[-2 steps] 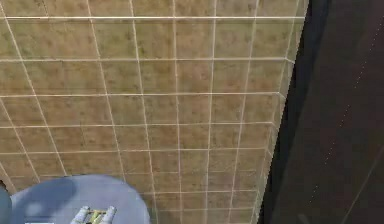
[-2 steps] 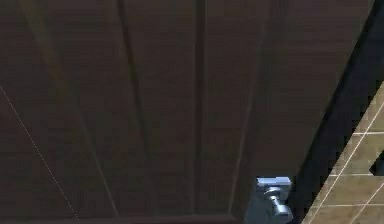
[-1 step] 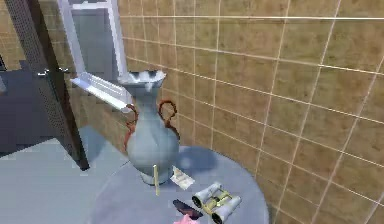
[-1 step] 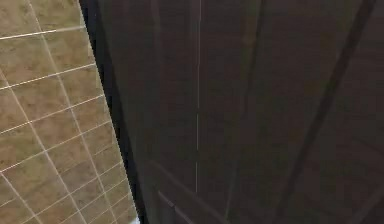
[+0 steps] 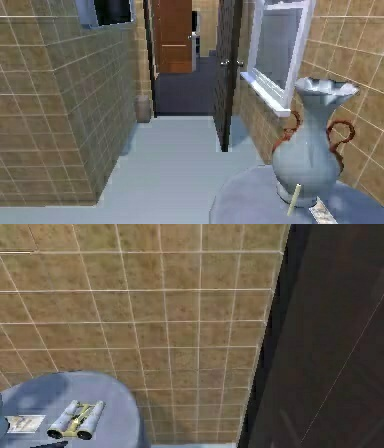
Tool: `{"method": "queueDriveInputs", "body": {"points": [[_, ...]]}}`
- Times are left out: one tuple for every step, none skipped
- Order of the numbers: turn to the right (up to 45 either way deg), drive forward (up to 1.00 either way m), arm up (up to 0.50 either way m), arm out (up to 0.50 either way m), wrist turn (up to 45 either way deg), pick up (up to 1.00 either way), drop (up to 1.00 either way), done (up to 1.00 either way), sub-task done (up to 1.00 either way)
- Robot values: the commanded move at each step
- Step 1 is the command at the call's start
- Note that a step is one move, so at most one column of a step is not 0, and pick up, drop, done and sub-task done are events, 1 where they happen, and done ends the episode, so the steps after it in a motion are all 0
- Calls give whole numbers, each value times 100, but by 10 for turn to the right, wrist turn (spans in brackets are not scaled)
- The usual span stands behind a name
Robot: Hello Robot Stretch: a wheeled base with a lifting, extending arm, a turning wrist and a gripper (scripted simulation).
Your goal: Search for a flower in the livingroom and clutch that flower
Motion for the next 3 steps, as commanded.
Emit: {"method": "queueDriveInputs", "body": {"points": [[-360, 0, 0, 0, 0, 0, 0, 0, 0], [0, 0, 50, 0, 0, 0, 0, 0, 0], [0, 0, 38, 0, 0, 0, 0, 0, 0]]}}
